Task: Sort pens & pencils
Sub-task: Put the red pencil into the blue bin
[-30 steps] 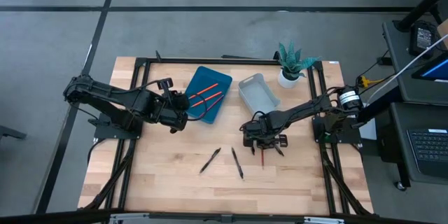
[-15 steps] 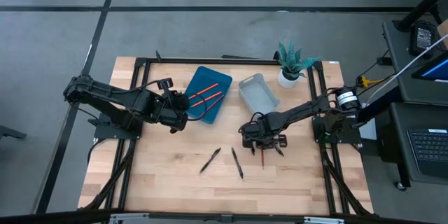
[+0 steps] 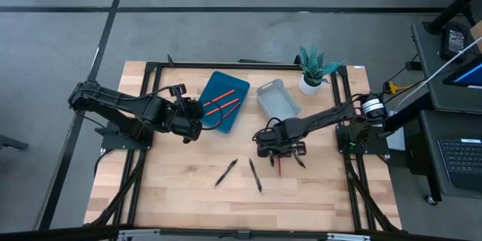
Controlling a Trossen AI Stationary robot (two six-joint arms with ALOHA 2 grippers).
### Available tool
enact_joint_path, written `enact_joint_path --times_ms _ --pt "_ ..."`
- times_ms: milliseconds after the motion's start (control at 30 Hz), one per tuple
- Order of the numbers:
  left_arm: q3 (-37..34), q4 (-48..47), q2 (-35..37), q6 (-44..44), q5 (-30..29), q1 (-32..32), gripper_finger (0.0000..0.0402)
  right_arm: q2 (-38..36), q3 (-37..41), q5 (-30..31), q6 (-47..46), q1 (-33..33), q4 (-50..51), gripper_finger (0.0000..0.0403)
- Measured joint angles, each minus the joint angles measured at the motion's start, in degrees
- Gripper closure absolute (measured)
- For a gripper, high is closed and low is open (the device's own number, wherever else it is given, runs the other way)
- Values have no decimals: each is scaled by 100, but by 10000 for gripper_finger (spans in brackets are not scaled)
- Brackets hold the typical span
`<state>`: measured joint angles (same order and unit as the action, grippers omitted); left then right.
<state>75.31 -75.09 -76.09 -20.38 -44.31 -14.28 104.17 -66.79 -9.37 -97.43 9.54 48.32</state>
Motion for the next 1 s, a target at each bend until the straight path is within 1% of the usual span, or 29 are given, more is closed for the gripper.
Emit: enact_joint_path --times_ms 167,333,500,633,800,1000 --pt "0 40 0 -4 2 0 333 -8 -477 265 93 0 522 371" --pt "0 76 0 -4 4 0 333 -16 -1076 653 341 -97 1011 371" --pt "0 -113 0 -2 -47 0 333 -23 -1677 1004 755 -353 1392 371" --pt "0 -509 0 -34 -342 12 333 -25 -2002 1141 1169 -693 1404 371" --pt "0 -898 76 -46 -701 241 333 -25 -2186 1145 1696 -1189 885 370" --pt "0 -1128 378 48 -925 754 333 13 -2244 1139 2269 -1724 -517 378"
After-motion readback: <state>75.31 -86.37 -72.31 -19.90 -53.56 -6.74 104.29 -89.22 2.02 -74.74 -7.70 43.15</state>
